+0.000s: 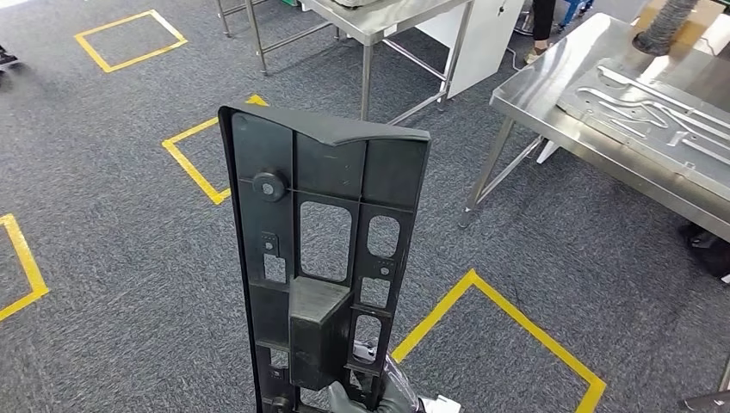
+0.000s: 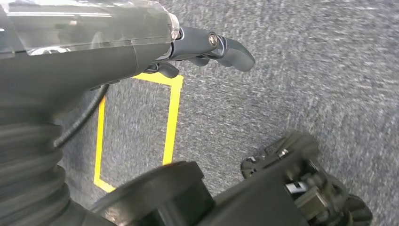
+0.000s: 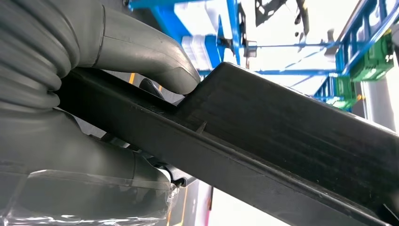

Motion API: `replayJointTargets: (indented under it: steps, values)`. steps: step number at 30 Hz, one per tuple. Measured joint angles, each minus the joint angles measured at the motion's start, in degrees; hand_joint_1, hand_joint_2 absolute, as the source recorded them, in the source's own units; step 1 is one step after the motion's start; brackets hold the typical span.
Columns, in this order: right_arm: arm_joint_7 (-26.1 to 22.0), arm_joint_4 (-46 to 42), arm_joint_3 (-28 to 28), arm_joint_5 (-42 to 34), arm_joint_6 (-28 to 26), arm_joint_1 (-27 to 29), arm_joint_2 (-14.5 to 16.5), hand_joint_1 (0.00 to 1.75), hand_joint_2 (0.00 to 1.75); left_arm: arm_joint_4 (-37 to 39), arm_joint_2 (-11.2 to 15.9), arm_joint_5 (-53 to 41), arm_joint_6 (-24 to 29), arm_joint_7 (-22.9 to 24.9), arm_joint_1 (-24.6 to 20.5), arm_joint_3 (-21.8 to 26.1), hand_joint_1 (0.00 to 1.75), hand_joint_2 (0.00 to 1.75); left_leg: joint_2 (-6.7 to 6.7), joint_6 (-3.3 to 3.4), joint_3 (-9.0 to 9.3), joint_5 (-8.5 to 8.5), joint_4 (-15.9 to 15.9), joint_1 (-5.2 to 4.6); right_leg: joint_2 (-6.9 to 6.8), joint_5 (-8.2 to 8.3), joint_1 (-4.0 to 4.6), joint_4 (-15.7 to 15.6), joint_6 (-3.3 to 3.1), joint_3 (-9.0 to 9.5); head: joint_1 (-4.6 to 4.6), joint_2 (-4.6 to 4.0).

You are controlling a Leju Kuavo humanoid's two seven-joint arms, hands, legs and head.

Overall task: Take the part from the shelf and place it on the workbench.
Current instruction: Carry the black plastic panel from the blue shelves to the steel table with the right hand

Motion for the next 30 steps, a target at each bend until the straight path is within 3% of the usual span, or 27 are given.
replayJointTargets:
  steps: [2, 3, 4, 6, 8, 9, 10, 12, 14, 15, 16, 17, 19, 21, 23, 25, 27, 29, 30]
  values:
    - [0.0, 0.0, 0.0, 0.0, 0.0, 0.0, -0.1, 1.75, 1.75, 0.0, 0.0, 0.0, 0.0, 0.0, -0.1, 0.0, 0.00, 1.75, 1.28, -0.30, 0.38, -0.29, 0.0, -0.01, -1.38, 3.81, -0.19, -6.9, 0.00, 3.62, 0.00, -0.01]
    - [0.0, 0.0, 0.0, 0.0, 0.0, 0.0, -0.1, 1.75, 1.75, 0.0, -0.1, 0.0, 0.0, 0.0, -0.1, 0.0, 0.00, 1.75, 1.81, -0.54, 0.62, -0.49, 0.0, -0.12, -2.89, 5.28, -0.02, -11.2, -0.19, 5.91, 0.00, 0.00]
    - [0.0, -0.1, 0.0, 0.0, 0.0, -0.1, -0.1, 1.75, 1.75, 0.0, -0.1, 0.0, 0.0, 0.0, -0.1, 0.0, 0.00, 1.75, 2.27, -0.84, 0.84, -0.70, 0.0, -0.24, -4.08, 6.23, 0.19, -14.4, -0.41, 7.60, 0.00, 0.00]
    - [0.0, -0.1, 0.0, 0.0, 0.0, -0.1, -0.1, 1.75, 1.75, 0.0, -0.1, 0.0, 0.0, 0.0, -0.2, 0.0, 0.00, 1.75, 3.23, -1.54, 1.18, -1.02, 0.0, -0.44, -4.91, 6.31, 0.67, -16.5, -0.88, 8.52, 0.00, 0.01]
    - [0.0, -0.2, 0.0, 0.0, 0.0, -0.1, -0.1, 1.75, 1.75, 0.0, -0.1, 0.0, 0.0, 0.0, -0.4, 0.0, 0.00, 1.75, 4.05, -2.29, 1.62, -1.38, 0.0, -0.31, -3.40, 6.45, 0.64, -16.8, -1.46, 8.55, 0.00, 0.01]
    - [0.0, -0.2, 0.0, 0.0, 0.0, -0.1, -0.1, 1.75, 1.75, 0.0, -0.1, 0.0, 0.0, 0.0, -0.5, 0.0, 0.00, 1.75, 3.47, -2.59, 1.61, -2.01, 0.6, -0.21, -2.71, 6.57, 0.49, -17.0, -1.84, 8.76, 0.00, 0.02]
    - [0.0, -0.2, 0.0, 0.0, 0.0, -0.1, 0.0, 1.75, 1.75, 0.0, -0.1, 0.0, 0.0, 0.1, -0.5, 0.0, 0.00, 1.75, 2.33, -2.82, 1.07, -3.19, 2.3, -0.07, -2.02, 6.72, 0.30, -17.3, -2.21, 9.00, 0.00, 0.01]
    - [-0.1, -0.3, 0.0, -0.1, 0.0, -0.2, 0.0, 1.75, 1.75, 0.0, -0.1, 0.0, 0.0, 0.1, -0.4, 0.0, 0.00, 1.75, -0.64, -3.08, -2.17, -6.89, 9.5, 0.10, -0.63, 6.82, 0.17, -17.5, -2.69, 9.24, -0.01, 0.01]
    - [0.0, -0.3, 0.1, -0.1, 0.0, -0.1, 0.0, 1.75, 1.75, 0.0, -0.1, 0.0, 0.0, 0.1, -0.2, 0.0, 0.00, 1.75, -1.69, -3.22, -6.01, -9.08, 16.5, 0.13, 1.04, 6.78, 0.33, -17.4, -2.86, 9.26, -0.01, 0.02]
    - [0.0, -0.2, 0.1, -0.1, -0.1, -0.1, 0.0, 1.75, 1.75, 0.0, -0.1, 0.0, 0.0, 0.1, -0.2, 0.0, 0.00, 1.75, -1.81, -3.19, -6.74, -8.46, 17.2, 0.13, 1.90, 6.74, 0.41, -17.3, -2.87, 9.33, -0.01, 0.02]
    - [0.0, -0.2, 0.1, -0.1, -0.1, -0.1, 0.0, 1.75, 1.75, 0.0, -0.1, 0.0, 0.0, 0.1, -0.3, 0.0, 0.00, 1.75, -1.92, -3.08, -6.31, -6.70, 15.5, 0.13, 2.76, 6.68, 0.45, -17.2, -2.85, 9.44, -0.01, 0.02]
    - [0.0, -0.3, 0.1, -0.1, -0.1, -0.1, 0.0, 1.75, 1.75, 0.0, -0.1, 0.0, 0.0, 0.2, -0.3, 0.0, 0.00, 1.75, -2.38, -2.87, -4.88, -4.17, 11.8, 0.13, 3.59, 6.61, 0.47, -17.2, -2.78, 9.58, 0.00, 0.01]
    - [0.0, -0.3, 0.1, -0.1, -0.2, -0.2, 0.0, 1.75, 1.75, 0.0, 0.0, -0.1, 0.0, 0.2, -0.3, 0.0, 0.00, 1.75, -4.74, -2.32, -1.83, -0.57, 3.9, 0.15, 5.01, 6.46, 0.49, -16.9, -2.44, 9.55, -0.01, 0.00]
    - [0.0, -0.3, 0.1, -0.1, -0.3, -0.1, 0.0, 1.75, 1.75, 0.0, 0.2, -0.1, 0.0, 0.2, -0.3, 0.0, 0.00, 1.75, -6.23, -1.76, -0.66, 0.18, 0.7, 0.01, 6.04, 6.50, 0.34, -16.8, -1.76, 9.13, -0.01, 0.00]
    - [0.1, -0.3, 0.1, -0.1, -0.4, 0.0, 0.0, 1.75, 1.75, 0.0, 0.1, -0.1, 0.0, 0.1, -0.5, 0.0, 0.00, 1.75, -5.37, -1.15, -0.52, 0.38, 0.4, -0.04, 6.66, 6.59, 0.15, -16.8, -0.99, 8.83, -0.01, 0.01]
    - [0.1, -0.3, 0.1, -0.1, -0.5, -0.1, 0.0, 1.75, 1.75, 0.0, -0.1, -0.1, 0.0, 0.1, -0.6, 0.0, 0.00, 1.75, -4.15, -0.37, -0.28, 0.67, -0.2, 0.19, 4.55, 5.26, 0.27, -14.9, -0.39, 7.90, 0.00, 0.01]
    - [0.0, -0.4, 0.1, -0.1, -0.5, -0.1, 0.0, 1.75, 1.75, 0.0, -0.1, -0.1, 0.0, 0.1, -0.5, 0.0, 0.00, 1.75, -2.70, 0.13, -0.15, 0.70, -0.5, 0.25, 1.34, 1.75, 0.26, -8.4, 0.18, 4.71, 0.01, 0.00]
    - [0.1, -0.4, 0.1, -0.1, -0.5, -0.1, -0.1, 1.75, 1.75, 0.0, -0.1, -0.1, 0.0, 0.1, -0.3, 0.0, 0.00, 1.75, -1.14, 0.20, -0.14, 0.56, -0.4, 0.15, 0.29, -1.01, -0.08, -1.1, 0.74, 0.86, 0.00, 0.01]
    - [0.1, -0.4, 0.1, -0.1, -0.5, -0.1, -0.1, 1.75, 1.75, 0.0, -0.1, -0.1, 0.0, 0.1, -0.2, 0.0, 0.00, 1.75, -0.38, 0.14, -0.09, 0.46, -0.4, 0.14, 0.11, -0.88, -0.24, 0.2, 0.93, 0.14, 0.00, 0.01]
